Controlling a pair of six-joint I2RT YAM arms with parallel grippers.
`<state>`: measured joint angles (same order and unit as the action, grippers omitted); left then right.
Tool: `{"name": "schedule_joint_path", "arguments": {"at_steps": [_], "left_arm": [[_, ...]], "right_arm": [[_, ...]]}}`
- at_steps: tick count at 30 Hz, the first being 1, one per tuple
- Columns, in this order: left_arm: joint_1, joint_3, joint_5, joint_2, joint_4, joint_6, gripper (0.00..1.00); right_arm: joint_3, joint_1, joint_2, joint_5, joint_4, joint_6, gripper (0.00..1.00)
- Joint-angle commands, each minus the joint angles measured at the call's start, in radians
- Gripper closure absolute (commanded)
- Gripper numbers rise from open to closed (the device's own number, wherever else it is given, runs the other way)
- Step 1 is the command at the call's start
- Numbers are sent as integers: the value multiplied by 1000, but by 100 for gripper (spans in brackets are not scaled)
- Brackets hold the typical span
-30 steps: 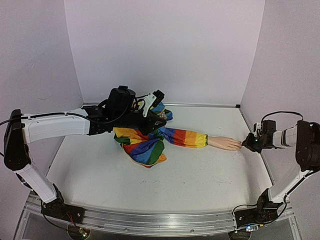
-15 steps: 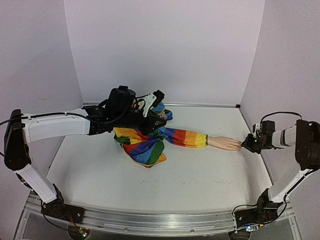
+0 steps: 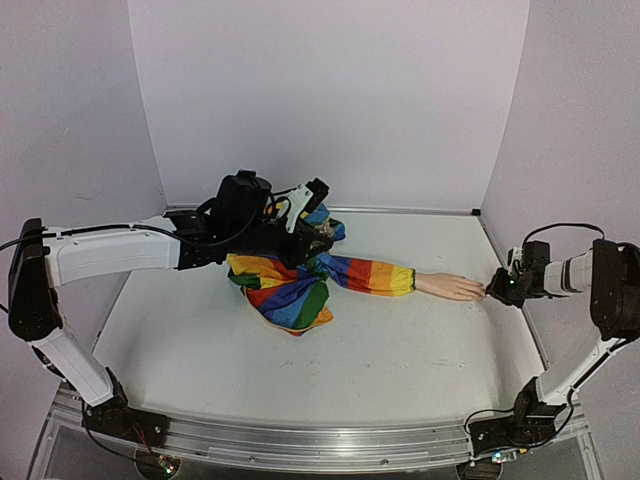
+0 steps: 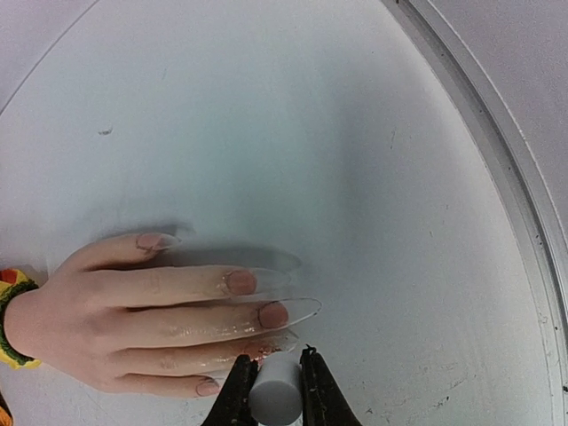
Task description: Paint the nails
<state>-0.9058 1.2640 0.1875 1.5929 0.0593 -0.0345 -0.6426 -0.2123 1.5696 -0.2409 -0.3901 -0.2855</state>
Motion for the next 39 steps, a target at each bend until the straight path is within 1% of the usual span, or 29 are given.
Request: {"name": "schedule_joint_path", "arguments": {"at_steps": [1,10,12,16,19,39], "left_arm": [[6,52,-10,-13,-52,-18,100],[5,52,-10,-17,-53,-17,100],[5,49,-9,-23,-53,-15,100],[6,43,-10,-31,-53,-9,100],[5,42,-5,-30,-52,-2,100],[6,46,-3,-28,-52,1,100]], "right_arm": [[-32,5,-3,33,-1,-1,100],[-28,5,-34,70,2,-10,100],[-24,5,-55,58,10,-13,100],[-13,7,-80,-20,30,-10,100],[-3,8,-89,-27,31,-2,100],[-27,16,-18,-46,22,3,100]]}}
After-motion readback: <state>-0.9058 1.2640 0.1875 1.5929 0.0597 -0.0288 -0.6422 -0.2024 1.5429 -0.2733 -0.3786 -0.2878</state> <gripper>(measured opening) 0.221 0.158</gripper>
